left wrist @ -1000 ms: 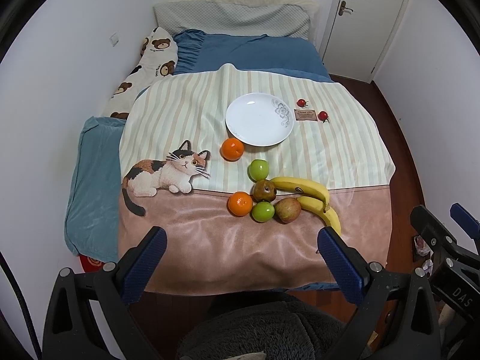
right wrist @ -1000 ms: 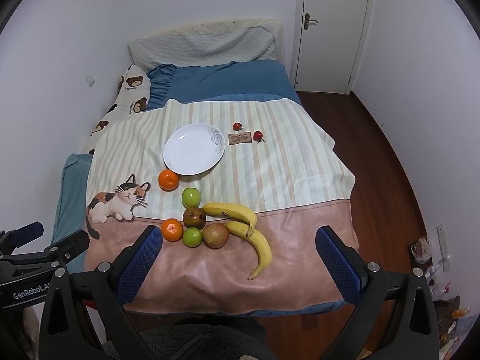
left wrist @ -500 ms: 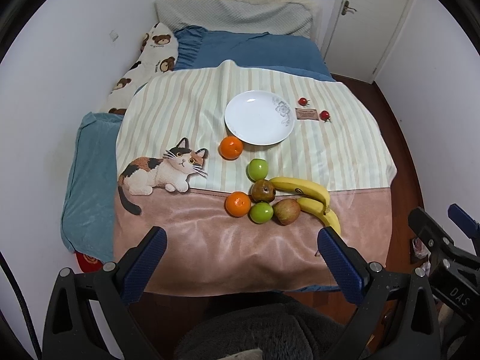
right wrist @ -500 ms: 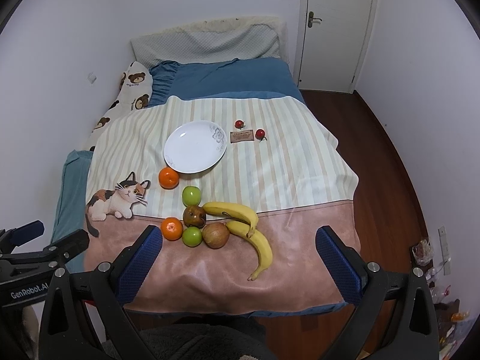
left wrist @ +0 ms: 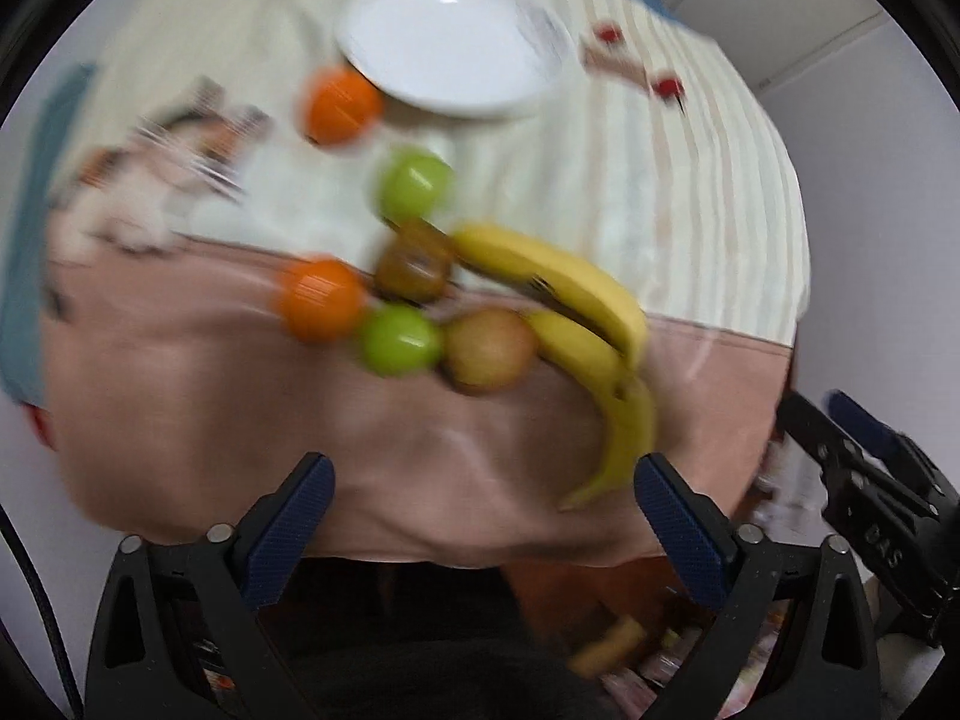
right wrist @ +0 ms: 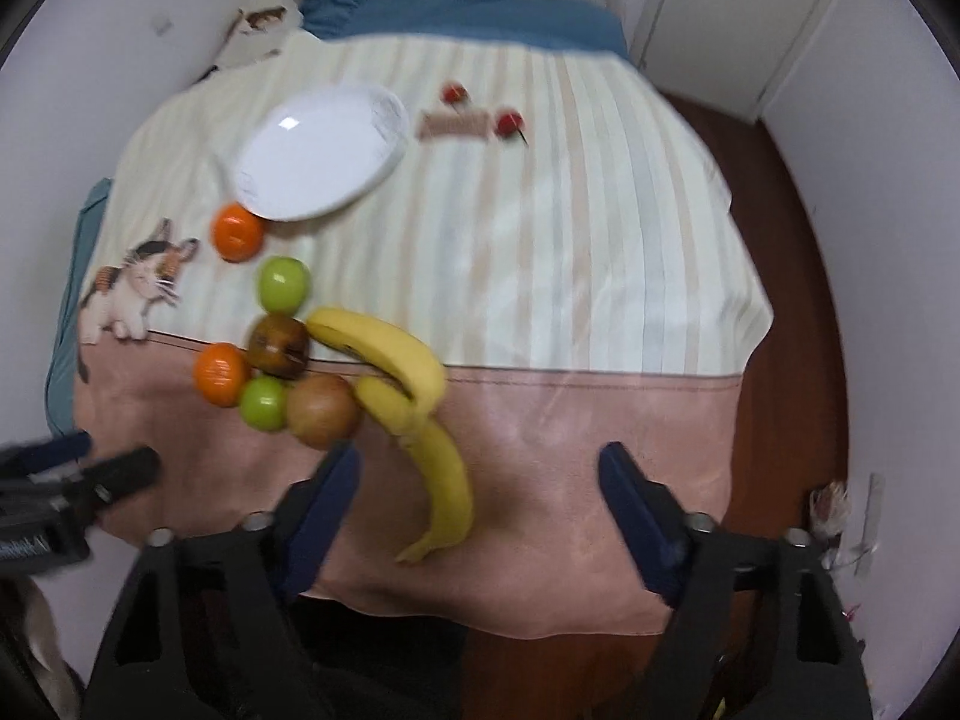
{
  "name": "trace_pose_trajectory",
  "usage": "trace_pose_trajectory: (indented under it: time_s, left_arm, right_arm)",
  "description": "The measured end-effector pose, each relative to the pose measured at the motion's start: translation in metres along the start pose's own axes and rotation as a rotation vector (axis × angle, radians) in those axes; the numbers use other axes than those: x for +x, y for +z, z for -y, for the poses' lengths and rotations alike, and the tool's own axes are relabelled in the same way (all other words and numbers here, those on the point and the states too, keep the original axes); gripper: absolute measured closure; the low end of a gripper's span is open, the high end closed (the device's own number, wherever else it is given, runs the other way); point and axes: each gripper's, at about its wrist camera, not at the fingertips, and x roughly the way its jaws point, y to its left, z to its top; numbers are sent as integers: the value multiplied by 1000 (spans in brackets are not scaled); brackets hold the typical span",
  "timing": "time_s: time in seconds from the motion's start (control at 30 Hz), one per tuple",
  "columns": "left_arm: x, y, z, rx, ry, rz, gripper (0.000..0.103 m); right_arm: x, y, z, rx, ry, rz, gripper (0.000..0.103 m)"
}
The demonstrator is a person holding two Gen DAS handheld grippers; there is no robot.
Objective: Organize fruits
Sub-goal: 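Grasp one banana with the left tool while the right tool grasps the other banana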
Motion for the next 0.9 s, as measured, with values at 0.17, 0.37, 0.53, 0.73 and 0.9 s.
trace_pose_trajectory:
  time_s: [0.17,0.37,0.53,0.73,0.9]
  left_arm:
    - [68,1,47,39,-103,-115,10]
    - [132,8,90,91,-86,-176,10]
    - [145,13,92,85,-31,-103,44]
    - [121,-13,80,122,18,-66,68]
    - [121,-36,57,123,58,-71,68]
  right_arm:
    - [42,3,44,52,-26,-48,44]
    - [62,4,83,120,-17,-69,43]
    - [71,17,88,142,56,-103,43]
    - [93,66,39,-41,150,-152,43]
    - [135,100,-34,-281,180,-280,43]
